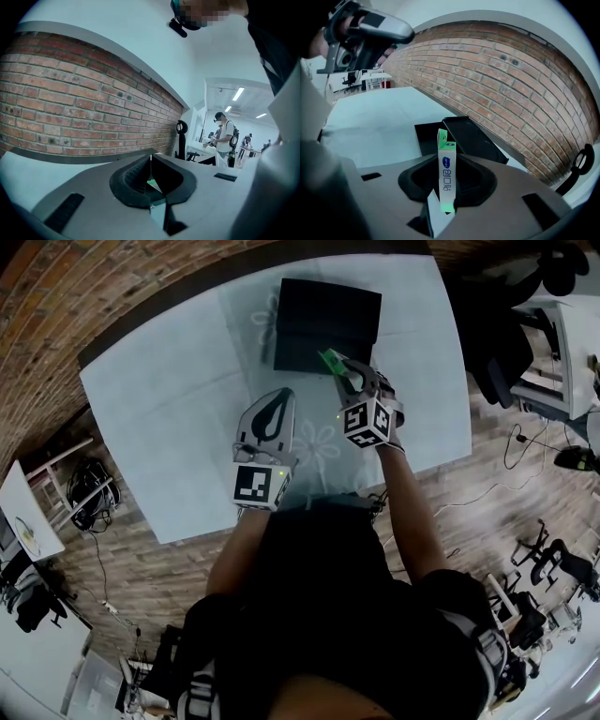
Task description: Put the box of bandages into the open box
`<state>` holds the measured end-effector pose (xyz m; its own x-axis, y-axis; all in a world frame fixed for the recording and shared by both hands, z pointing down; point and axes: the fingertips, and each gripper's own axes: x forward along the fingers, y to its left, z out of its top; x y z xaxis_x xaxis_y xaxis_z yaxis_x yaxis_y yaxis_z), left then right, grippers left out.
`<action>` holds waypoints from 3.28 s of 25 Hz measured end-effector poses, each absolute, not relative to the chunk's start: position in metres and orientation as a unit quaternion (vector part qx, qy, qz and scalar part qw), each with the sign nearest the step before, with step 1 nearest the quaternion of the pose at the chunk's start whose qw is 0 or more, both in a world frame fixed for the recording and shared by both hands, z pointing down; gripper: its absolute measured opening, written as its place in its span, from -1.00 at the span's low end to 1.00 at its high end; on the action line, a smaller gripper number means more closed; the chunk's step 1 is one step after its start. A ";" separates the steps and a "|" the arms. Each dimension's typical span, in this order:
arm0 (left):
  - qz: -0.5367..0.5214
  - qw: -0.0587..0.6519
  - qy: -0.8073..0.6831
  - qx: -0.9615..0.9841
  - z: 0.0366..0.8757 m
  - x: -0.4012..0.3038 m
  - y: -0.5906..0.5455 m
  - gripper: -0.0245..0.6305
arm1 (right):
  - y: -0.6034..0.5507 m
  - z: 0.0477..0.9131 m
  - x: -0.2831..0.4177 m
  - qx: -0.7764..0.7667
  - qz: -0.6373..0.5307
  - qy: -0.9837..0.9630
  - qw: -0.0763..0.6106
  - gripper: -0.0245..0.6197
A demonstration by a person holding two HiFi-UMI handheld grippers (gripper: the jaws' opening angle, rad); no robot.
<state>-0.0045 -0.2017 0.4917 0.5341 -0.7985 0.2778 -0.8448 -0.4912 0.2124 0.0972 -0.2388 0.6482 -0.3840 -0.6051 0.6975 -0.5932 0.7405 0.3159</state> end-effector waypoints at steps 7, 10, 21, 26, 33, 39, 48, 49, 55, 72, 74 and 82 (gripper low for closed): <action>0.068 0.172 -0.478 0.859 0.499 -0.007 -0.206 -0.81 | -0.241 0.674 0.089 0.326 -0.038 -0.819 0.471 -0.61; 0.065 0.176 -0.480 0.857 0.501 -0.008 -0.207 -0.81 | -0.243 0.680 0.088 0.321 -0.035 -0.818 0.477 -0.61; 0.068 0.189 -0.485 0.851 0.514 -0.014 -0.214 -0.81 | -0.265 0.692 0.084 0.296 -0.053 -0.810 0.504 -0.61; 0.066 0.191 -0.485 0.851 0.519 -0.014 -0.218 -0.81 | -0.272 0.696 0.081 0.282 -0.071 -0.806 0.516 -0.61; 0.070 0.195 -0.487 0.848 0.526 -0.014 -0.220 -0.81 | -0.278 0.707 0.079 0.268 -0.088 -0.799 0.531 -0.61; 0.071 0.195 -0.486 0.849 0.528 -0.017 -0.223 -0.81 | -0.284 0.717 0.077 0.257 -0.096 -0.796 0.540 -0.61; 0.071 0.202 -0.488 0.846 0.531 -0.019 -0.224 -0.81 | -0.286 0.729 0.076 0.254 -0.103 -0.795 0.542 -0.62; 0.071 0.203 -0.489 0.846 0.531 -0.020 -0.224 -0.81 | -0.287 0.729 0.075 0.255 -0.107 -0.794 0.542 -0.62; 0.073 0.203 -0.488 0.846 0.534 -0.021 -0.224 -0.81 | -0.289 0.731 0.074 0.260 -0.114 -0.795 0.537 -0.60; 0.069 0.201 -0.486 0.848 0.527 -0.020 -0.218 -0.81 | -0.282 0.719 0.076 0.261 -0.042 -0.818 0.512 -0.44; 0.068 0.200 -0.485 0.849 0.525 -0.020 -0.217 -0.81 | -0.280 0.717 0.076 0.260 -0.037 -0.818 0.511 -0.44; 0.063 0.194 -0.488 0.849 0.515 -0.022 -0.208 -0.81 | -0.267 0.714 0.077 0.261 -0.024 -0.817 0.513 -0.42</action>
